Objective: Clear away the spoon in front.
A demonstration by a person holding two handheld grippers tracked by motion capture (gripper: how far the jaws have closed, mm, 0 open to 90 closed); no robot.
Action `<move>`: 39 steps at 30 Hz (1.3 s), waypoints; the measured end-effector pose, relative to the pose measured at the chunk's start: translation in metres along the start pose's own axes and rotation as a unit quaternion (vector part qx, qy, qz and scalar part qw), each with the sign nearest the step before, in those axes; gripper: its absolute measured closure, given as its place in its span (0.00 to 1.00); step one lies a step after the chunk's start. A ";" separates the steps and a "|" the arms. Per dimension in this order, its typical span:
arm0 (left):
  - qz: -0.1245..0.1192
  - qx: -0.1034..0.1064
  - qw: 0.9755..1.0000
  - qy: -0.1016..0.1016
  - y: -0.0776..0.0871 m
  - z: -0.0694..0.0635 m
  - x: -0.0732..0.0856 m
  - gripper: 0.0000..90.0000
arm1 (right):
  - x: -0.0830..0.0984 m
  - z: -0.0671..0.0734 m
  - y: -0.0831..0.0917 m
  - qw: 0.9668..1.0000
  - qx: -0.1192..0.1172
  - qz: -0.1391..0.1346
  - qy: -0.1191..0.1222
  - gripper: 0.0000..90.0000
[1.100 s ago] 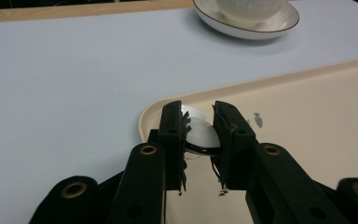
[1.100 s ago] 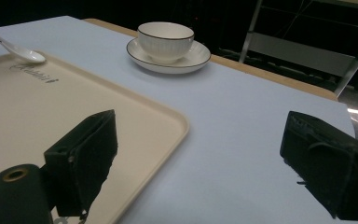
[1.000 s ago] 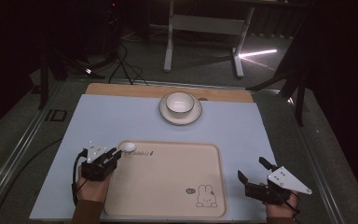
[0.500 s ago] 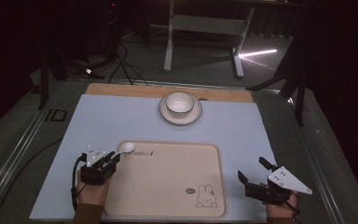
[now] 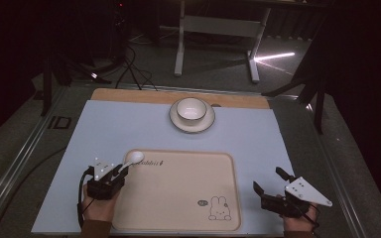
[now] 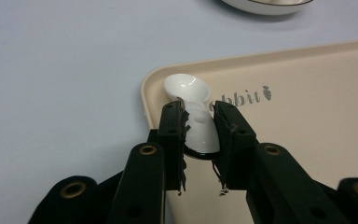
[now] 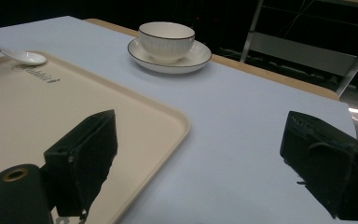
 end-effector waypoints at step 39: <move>0.024 0.022 0.999 -0.041 0.000 -0.019 0.010 0.54 | 0.000 0.000 0.001 1.000 -0.001 0.002 0.001 0.12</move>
Point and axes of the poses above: each handheld gripper's, and its own axes: y roughly backward along the jaws, x roughly out of its underside, z roughly to its left, the point moved 2 cm from there along -y, roughly forward along the jaws, and after that the axes turned 2 degrees about -z, right-handed, at the moved point
